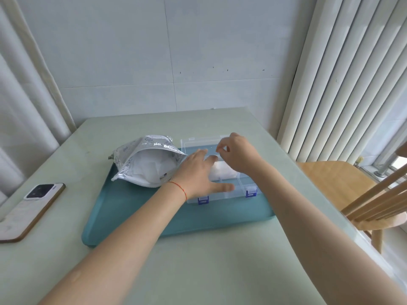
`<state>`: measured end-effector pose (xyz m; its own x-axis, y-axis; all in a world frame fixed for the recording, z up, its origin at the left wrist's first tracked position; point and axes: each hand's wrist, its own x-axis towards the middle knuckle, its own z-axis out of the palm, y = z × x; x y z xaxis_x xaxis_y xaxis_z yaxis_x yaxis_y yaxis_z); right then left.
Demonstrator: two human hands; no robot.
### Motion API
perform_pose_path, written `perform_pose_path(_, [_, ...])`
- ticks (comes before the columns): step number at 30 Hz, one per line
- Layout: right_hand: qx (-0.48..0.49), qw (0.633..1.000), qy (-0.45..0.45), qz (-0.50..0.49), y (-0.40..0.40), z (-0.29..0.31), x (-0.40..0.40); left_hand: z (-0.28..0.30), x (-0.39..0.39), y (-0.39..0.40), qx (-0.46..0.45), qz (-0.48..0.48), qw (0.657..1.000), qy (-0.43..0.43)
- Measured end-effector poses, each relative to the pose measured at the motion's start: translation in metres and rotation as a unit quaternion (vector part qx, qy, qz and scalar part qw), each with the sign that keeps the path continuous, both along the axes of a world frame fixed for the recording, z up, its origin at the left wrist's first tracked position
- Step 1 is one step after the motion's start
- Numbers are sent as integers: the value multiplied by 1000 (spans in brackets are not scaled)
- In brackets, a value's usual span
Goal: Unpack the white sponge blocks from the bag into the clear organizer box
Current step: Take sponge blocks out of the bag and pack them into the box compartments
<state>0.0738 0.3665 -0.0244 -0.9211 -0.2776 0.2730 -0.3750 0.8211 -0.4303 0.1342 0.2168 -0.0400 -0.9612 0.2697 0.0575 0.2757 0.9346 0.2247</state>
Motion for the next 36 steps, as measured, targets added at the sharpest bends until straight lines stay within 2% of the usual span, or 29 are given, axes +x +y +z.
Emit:
perform_pose_path(3, [-59,998,25,10,-24,11,19,-4,14,-23,94,26,984,150])
perform_pose_path(6, [-49,997,-1,56,-57,18,40,-2,31,-55,148,82,930,326])
perform_pose_path(9, [-37,996,-36,75,-91,13,53,1,46,-89,125,167,899,386])
perform_pose_path(12, [-11,996,-74,57,-122,4,61,-6,55,-117,128,221,903,345])
perform_pose_path(18, [3,991,-135,13,-167,-13,63,-10,66,-136,175,219,921,270])
perform_pose_path(21, [9,990,-137,-2,-177,-15,58,-10,66,-136,180,212,921,273])
perform_pose_path(27, [-51,990,-133,3,-173,-9,54,-13,67,-137,199,210,903,319])
perform_pose_path(31, [-82,988,-132,23,-147,10,59,-7,72,-129,251,248,915,196])
perform_pose_path(33, [-80,983,-162,35,-129,22,62,-4,70,-125,257,262,921,132])
perform_pose_path(36, [-54,975,-205,63,-108,38,71,-1,66,-121,313,263,911,59])
